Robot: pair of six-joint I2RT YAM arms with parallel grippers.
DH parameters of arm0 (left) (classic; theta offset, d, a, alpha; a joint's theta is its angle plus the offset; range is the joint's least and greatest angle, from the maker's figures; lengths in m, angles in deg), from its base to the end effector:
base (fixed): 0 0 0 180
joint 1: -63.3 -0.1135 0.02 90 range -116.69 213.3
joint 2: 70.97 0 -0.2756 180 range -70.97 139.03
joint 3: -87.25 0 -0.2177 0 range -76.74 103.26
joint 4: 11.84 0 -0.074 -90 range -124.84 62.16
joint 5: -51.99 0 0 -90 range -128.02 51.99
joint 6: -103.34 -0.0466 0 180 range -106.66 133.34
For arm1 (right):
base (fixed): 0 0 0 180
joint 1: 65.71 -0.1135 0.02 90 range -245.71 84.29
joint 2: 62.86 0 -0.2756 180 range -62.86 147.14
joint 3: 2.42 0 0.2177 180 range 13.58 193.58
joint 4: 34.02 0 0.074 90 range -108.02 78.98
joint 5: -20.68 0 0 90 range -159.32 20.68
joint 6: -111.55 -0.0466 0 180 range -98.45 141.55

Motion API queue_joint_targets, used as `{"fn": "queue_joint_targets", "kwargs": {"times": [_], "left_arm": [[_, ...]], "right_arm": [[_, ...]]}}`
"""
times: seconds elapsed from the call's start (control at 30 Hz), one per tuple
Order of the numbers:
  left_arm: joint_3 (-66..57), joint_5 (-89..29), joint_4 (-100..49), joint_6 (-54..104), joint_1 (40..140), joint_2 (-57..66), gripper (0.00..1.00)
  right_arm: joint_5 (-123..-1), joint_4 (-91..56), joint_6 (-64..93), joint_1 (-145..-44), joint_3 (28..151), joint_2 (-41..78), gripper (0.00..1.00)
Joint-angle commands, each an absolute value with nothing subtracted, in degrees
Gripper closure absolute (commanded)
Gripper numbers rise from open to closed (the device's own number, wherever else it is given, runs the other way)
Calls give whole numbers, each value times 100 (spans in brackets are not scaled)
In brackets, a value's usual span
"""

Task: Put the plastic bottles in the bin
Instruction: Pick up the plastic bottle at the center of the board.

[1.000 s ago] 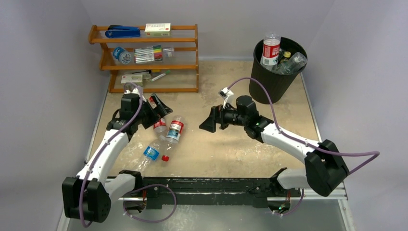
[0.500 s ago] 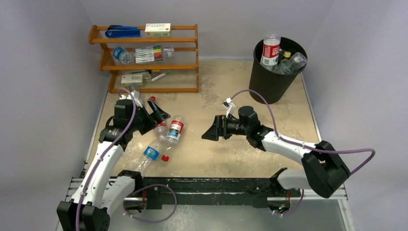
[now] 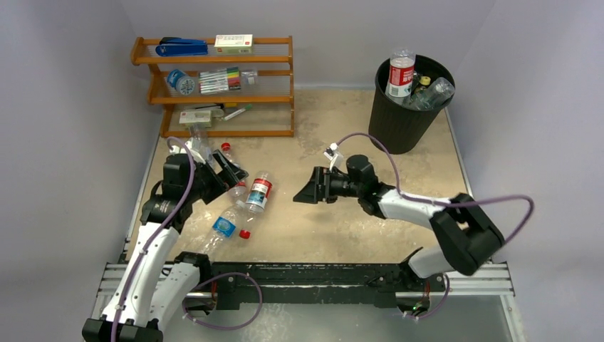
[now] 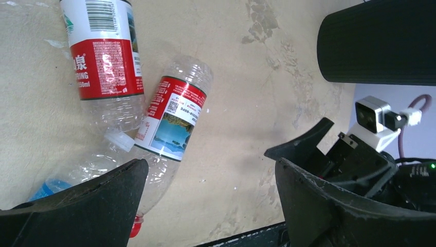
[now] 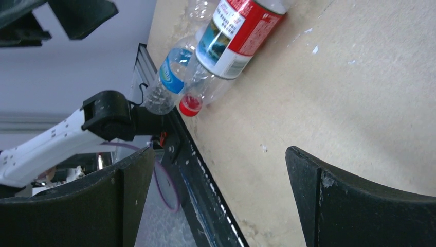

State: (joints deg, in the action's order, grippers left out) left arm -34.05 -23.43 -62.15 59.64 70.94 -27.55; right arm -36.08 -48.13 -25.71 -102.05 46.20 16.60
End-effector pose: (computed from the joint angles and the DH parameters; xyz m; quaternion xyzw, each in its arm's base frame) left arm 0.1247 -0.0286 0.2919 -0.2360 0.8497 -0.3079 0.3569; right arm 0.1981 0.1774 0.2403 -0.0967 0.7817 0.5522 0.2733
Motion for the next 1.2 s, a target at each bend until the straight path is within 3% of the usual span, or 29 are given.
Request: {"fn": "queue_joint_targets", "kwargs": {"times": [0.0, 0.4, 0.73, 0.97, 1.17], "left_arm": [[-3447, -2524, -6137, 6021, 7113, -2838, 5], [-3581, -2602, -5615, 5938, 7113, -2278, 5], [-3819, -2703, -4910, 5843, 7106, -1193, 5], [-4112, -2513, -4156, 5911, 7135, -524, 17], [-4282, -2515, -3839, 6071, 7341, -229, 24]], "right_arm": [[-3333, -5365, -2767, -10249, 5323, 2448, 1], [-3004, -5835, -3301, -10492, 6949, 4638, 2], [-2987, -5255, -3268, -10646, 8095, 5605, 3], [-3075, -4647, -3026, -10659, 8812, 6125, 4], [-3115, -4763, -2924, -10659, 8716, 6209, 17]]}}
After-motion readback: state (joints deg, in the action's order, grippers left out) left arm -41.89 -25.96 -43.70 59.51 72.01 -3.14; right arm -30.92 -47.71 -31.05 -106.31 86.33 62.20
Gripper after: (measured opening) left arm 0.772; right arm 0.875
